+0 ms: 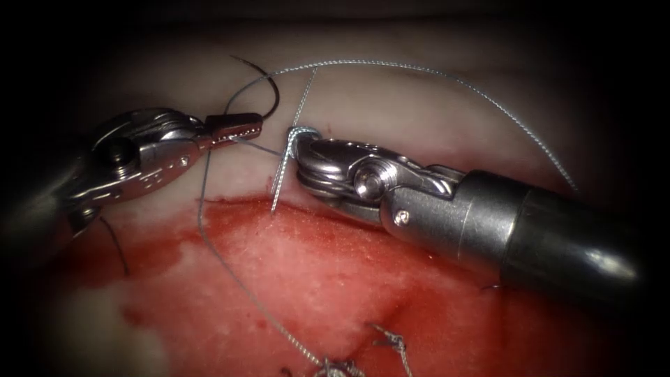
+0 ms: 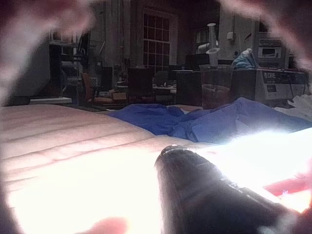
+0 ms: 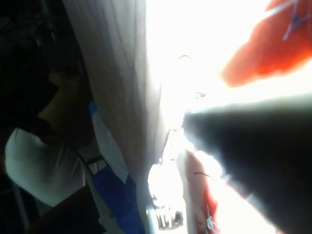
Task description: Wound Closure
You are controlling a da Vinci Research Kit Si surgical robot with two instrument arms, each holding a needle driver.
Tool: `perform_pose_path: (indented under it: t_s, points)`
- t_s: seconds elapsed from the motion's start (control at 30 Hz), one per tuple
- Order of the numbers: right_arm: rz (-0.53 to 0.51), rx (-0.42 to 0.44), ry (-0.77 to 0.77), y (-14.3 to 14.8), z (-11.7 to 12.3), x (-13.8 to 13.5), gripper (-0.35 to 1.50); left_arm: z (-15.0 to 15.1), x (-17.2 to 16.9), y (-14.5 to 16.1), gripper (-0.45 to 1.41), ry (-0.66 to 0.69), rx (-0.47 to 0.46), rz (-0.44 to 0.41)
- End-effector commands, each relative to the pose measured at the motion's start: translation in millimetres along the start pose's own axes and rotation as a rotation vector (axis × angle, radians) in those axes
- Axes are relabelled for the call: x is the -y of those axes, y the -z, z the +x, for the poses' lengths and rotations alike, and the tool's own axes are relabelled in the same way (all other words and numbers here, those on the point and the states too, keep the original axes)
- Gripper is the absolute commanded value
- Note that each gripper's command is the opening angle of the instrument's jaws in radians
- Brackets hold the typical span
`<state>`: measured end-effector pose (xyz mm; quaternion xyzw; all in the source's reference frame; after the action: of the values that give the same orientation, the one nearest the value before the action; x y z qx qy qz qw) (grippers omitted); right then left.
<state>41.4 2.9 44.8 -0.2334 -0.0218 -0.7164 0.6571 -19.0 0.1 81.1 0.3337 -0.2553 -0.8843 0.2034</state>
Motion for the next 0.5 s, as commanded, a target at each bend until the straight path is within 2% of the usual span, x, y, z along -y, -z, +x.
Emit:
perform_pose_path:
  t_s: [0.03, 0.23, 0.43, 0.5]
  points:
    - [-0.003, 0.005, -0.012, 0.4, -1.8, -0.9, 0.26, -0.3, 1.6, 0.2, -0.45, 0.001, 0.002, 0.012]
    - [-0.020, -0.013, -0.019, 0.6, -2.0, -0.9, 0.31, -0.3, 1.6, 0.3, -0.45, 0.003, 0.008, 0.012]
    - [-0.065, -0.091, -0.013, 0.1, -1.0, -0.9, 0.20, -0.5, 1.4, 0.2, -0.45, 0.002, 0.012, 0.013]
    - [-0.104, -0.105, -0.040, 0.0, -0.8, -1.0, 0.12, -0.5, 1.4, 0.2, -0.45, 0.002, 0.013, 0.014]
